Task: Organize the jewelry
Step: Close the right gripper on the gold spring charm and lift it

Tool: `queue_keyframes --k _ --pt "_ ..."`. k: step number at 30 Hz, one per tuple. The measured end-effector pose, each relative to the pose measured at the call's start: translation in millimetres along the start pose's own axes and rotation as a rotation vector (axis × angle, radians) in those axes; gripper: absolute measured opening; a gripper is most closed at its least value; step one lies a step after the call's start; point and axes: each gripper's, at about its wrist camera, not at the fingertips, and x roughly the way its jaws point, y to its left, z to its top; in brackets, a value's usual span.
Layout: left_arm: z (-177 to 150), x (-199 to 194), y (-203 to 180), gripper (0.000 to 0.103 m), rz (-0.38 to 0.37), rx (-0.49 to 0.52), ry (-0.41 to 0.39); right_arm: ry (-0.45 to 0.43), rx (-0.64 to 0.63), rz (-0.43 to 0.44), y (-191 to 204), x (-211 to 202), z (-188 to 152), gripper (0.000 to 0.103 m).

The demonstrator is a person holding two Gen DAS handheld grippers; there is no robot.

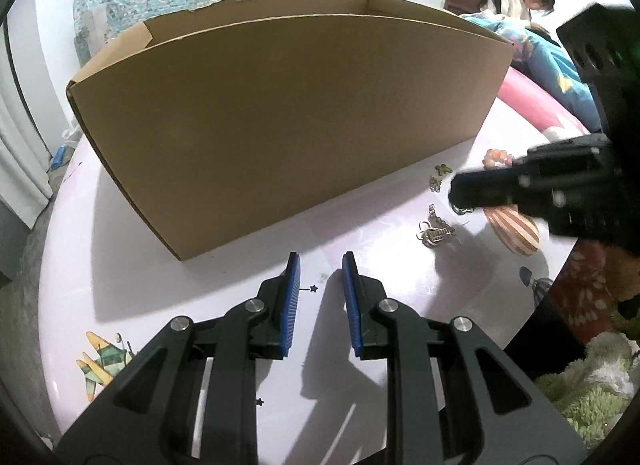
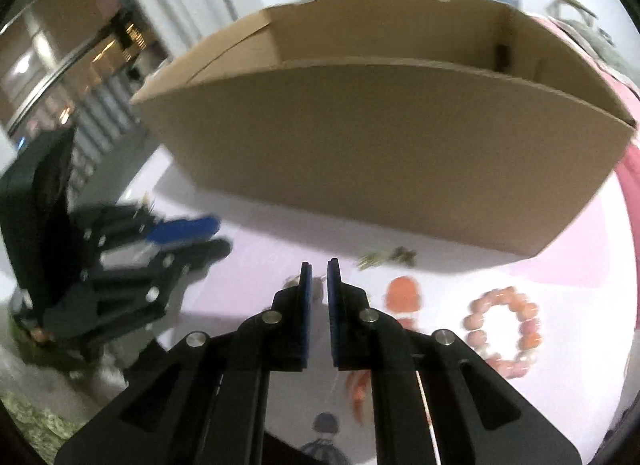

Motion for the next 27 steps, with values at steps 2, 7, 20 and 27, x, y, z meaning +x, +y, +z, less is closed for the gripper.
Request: queue_keyframes --k 2,7,20,27 --pt "0.3 0.0 -0.9 0.02 -0.002 0.003 0.001 -0.014 0.028 -0.038 -10.8 -1.7 3.5 0.008" --pt "-4.4 -8.3 -0.5 0.02 -0.049 0.015 -0.016 -0.009 0.038 -0.117 -28.3 6.7 8.9 0.008" --pt "10.8 0.3 -38.2 0.02 -0.168 0.141 -0.035 -0.005 0.057 -0.073 -10.2 -11.3 -18.9 0.008" --pt "5.6 7.9 -34.4 0.019 -0.1 0.149 0.016 0.018 -0.019 -0.024 7.2 4.8 -29.6 0.008"
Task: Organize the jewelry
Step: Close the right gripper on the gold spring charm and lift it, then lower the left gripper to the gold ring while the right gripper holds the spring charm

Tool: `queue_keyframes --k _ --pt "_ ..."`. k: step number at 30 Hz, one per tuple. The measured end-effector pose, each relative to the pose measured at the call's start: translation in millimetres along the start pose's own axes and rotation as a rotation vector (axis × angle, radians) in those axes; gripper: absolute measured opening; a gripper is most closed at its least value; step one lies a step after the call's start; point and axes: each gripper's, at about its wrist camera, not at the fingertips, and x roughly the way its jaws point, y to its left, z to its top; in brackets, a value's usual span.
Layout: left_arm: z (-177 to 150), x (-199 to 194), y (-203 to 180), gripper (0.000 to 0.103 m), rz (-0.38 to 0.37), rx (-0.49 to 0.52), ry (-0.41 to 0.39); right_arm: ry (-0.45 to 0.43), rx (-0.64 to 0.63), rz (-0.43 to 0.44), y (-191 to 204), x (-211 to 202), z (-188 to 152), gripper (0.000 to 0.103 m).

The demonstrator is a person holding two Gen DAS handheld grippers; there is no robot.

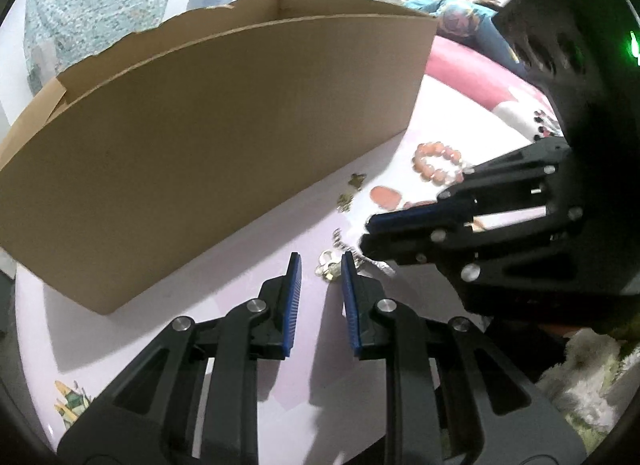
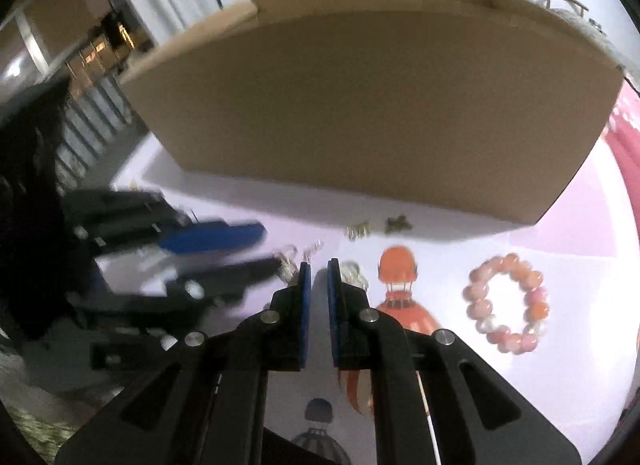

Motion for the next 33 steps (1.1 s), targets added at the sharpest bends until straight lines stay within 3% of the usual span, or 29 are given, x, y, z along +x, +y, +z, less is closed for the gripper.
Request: queue_keyframes --k 4,7,18,20,23,33 --pt "-1.1 -1.2 6.6 0.017 0.018 -0.023 0.003 0.015 -0.013 -0.032 3.3 3.0 5.5 0.008" --pt "-0.6 -1.0 9.6 0.017 0.014 -0.03 -0.002 0.005 -0.021 -0.001 1.8 0.1 9.7 0.008" --pt "-3.5 -4.3 12.0 0.017 0.014 0.004 -0.018 0.052 -0.326 0.033 19.6 -1.2 13.8 0.012" --pt "-3.6 -3.9 11.2 0.017 0.014 0.011 -0.019 0.06 -0.382 0.04 22.0 -2.2 14.5 0.022" --pt "-3.8 -3.1 9.3 0.017 0.011 0.016 -0.019 0.067 -0.452 0.046 26.0 -3.3 15.9 0.026" --pt "-1.8 -3.3 7.7 0.015 0.002 0.02 -0.013 0.065 -0.517 0.063 36.8 0.6 14.3 0.025"
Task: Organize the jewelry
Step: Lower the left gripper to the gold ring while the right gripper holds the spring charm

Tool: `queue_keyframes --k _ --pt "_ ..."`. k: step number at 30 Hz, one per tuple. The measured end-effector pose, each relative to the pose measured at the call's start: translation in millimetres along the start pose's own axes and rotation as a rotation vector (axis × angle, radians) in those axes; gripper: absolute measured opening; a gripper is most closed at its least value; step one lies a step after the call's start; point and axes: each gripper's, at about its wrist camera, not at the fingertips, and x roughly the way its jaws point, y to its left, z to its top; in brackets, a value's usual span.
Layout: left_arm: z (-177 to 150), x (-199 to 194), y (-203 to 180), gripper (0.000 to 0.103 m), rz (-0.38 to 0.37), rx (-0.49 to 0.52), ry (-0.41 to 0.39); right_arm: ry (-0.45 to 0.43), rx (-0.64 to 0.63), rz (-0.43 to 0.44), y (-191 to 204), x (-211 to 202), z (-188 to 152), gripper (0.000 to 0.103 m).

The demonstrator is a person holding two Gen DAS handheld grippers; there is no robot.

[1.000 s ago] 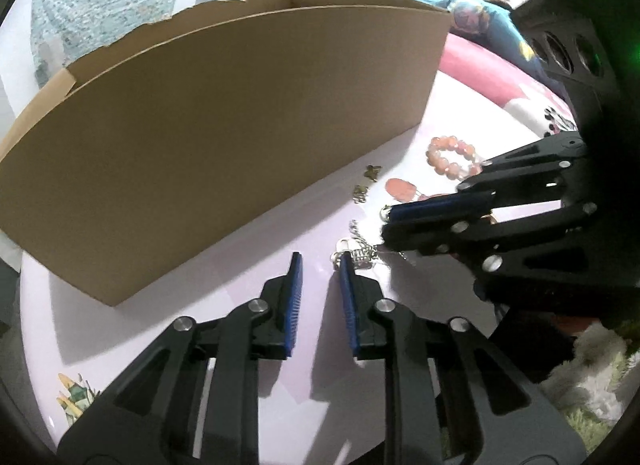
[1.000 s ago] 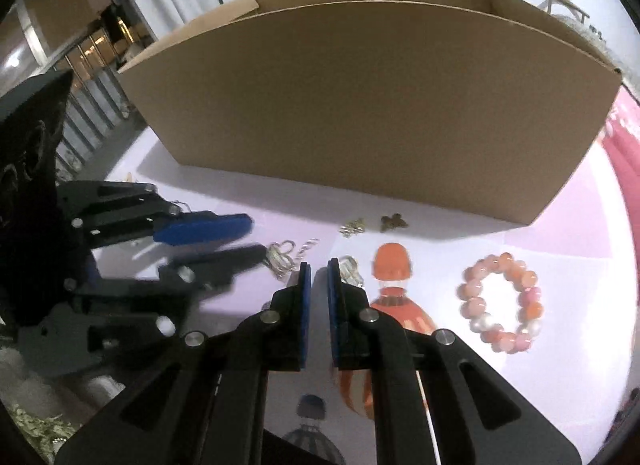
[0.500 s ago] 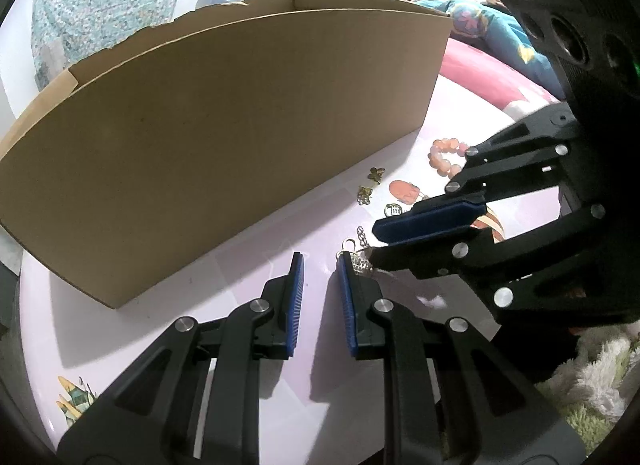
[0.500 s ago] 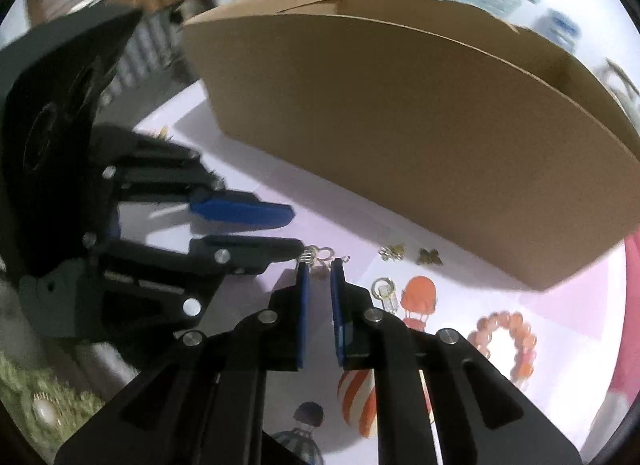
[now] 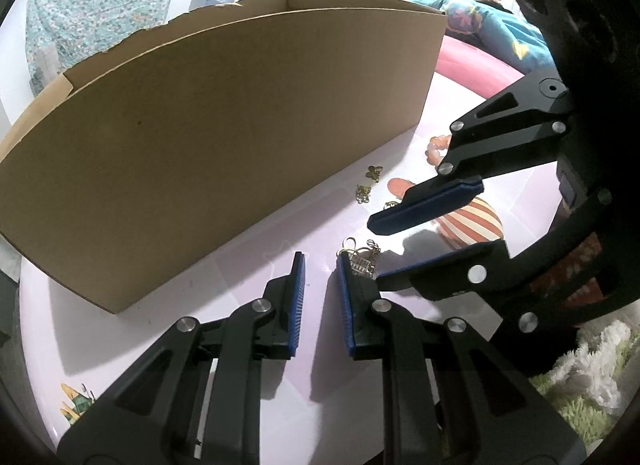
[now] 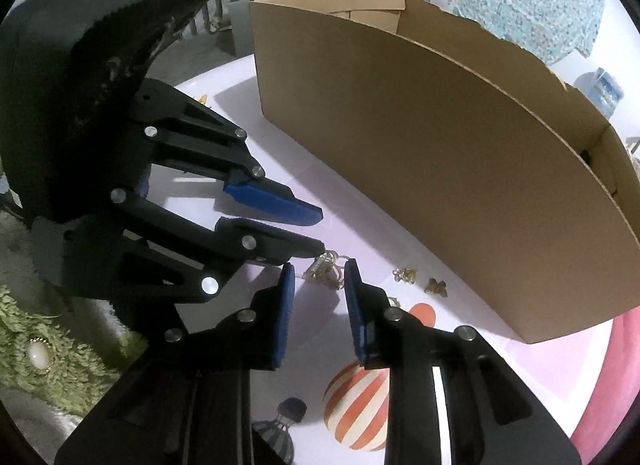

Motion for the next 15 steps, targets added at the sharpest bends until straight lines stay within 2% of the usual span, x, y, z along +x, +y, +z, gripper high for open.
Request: queue_keyframes --k 5,15 --pt "1.1 0.4 0.1 0.015 -0.004 0.004 0.005 0.003 0.02 0.001 0.6 7.9 -5.6 0.005" --pt "3.0 2.8 -2.3 0.015 0.011 0.008 0.008 -0.07 0.172 0.005 -4.2 -16.9 -21.5 0.003"
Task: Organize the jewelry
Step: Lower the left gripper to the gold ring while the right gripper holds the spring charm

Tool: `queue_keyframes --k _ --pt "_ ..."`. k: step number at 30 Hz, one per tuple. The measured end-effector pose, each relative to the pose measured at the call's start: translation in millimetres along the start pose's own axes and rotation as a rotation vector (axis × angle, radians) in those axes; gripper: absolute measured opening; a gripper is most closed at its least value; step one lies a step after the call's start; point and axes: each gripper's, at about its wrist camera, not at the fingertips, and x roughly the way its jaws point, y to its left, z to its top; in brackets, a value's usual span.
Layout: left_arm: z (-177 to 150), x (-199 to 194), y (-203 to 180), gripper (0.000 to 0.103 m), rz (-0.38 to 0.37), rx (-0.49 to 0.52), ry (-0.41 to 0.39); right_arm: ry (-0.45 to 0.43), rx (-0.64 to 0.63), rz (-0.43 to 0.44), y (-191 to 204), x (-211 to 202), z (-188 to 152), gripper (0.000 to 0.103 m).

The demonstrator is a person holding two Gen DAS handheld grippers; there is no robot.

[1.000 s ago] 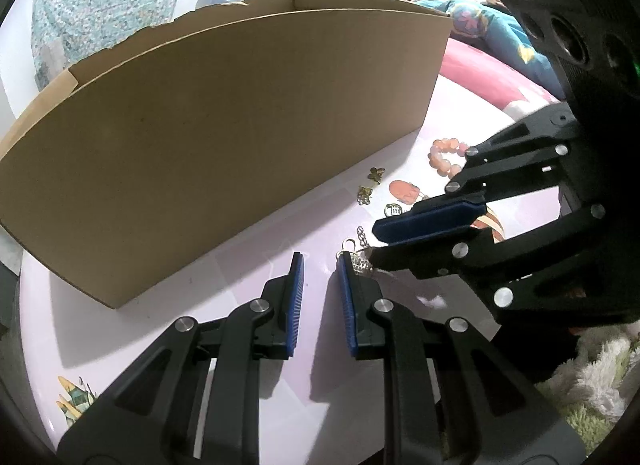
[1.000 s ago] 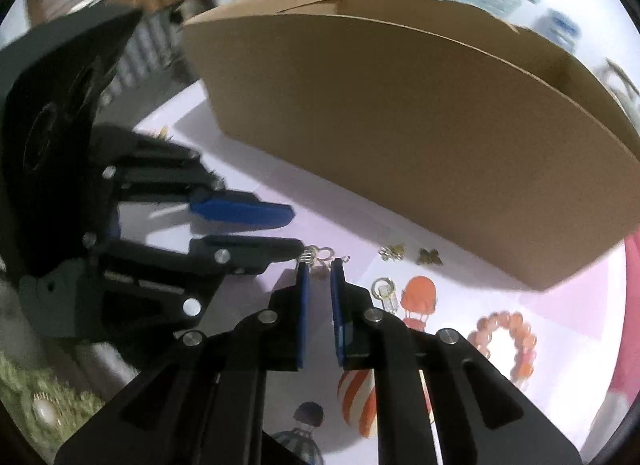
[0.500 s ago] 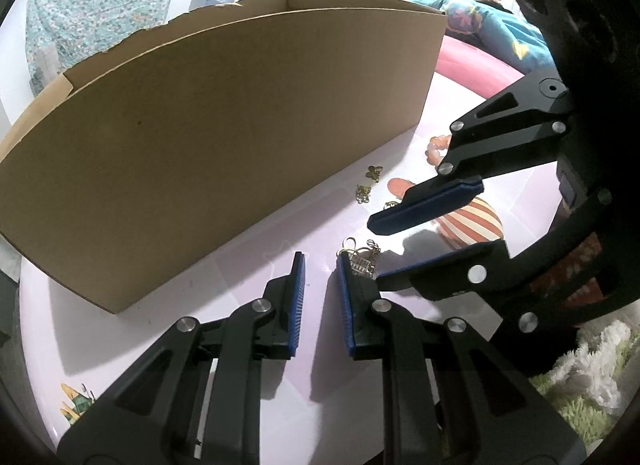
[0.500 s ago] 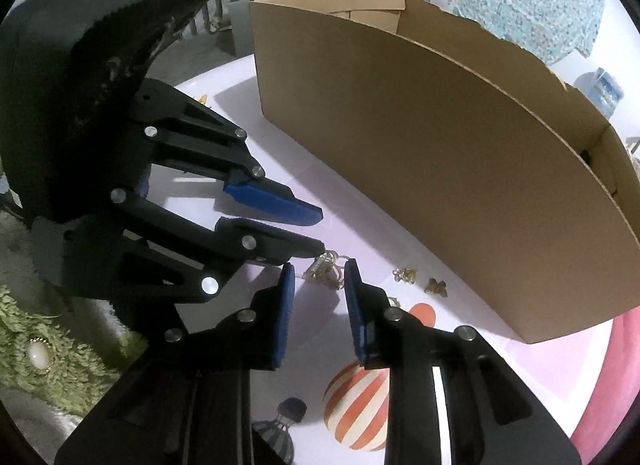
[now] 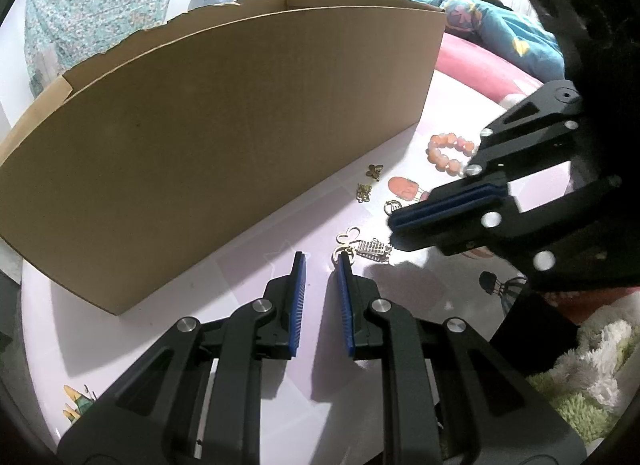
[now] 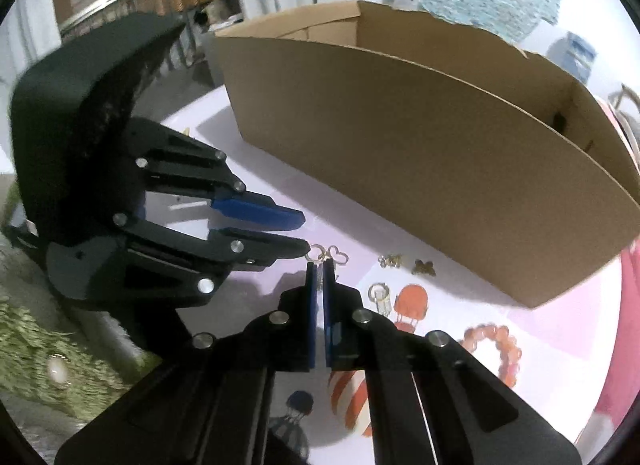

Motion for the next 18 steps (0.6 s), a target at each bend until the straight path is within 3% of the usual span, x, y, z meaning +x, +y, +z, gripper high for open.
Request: queue_keyframes --k 10,12,15,18 --pt "0.4 -2.1 1.9 0.015 0.001 -0.023 0.001 0.025 0.079 0.004 9.0 2.2 -12.3 0.003" --pt "0.8 -6.2 1.5 0.015 0.002 -0.021 -0.012 0.019 0.106 -0.003 5.4 1.2 -8.4 0.006" --pt "0.7 -12.2 -1.3 0.015 0.008 -0.01 -0.033 -0.004 0.131 -0.036 0.8 -1.3 -6.4 0.019" --pt "0.4 -9.9 -4.6 0.015 0.027 -0.002 -0.019 -0.019 0.135 -0.027 -4.4 1.8 -2.4 0.019"
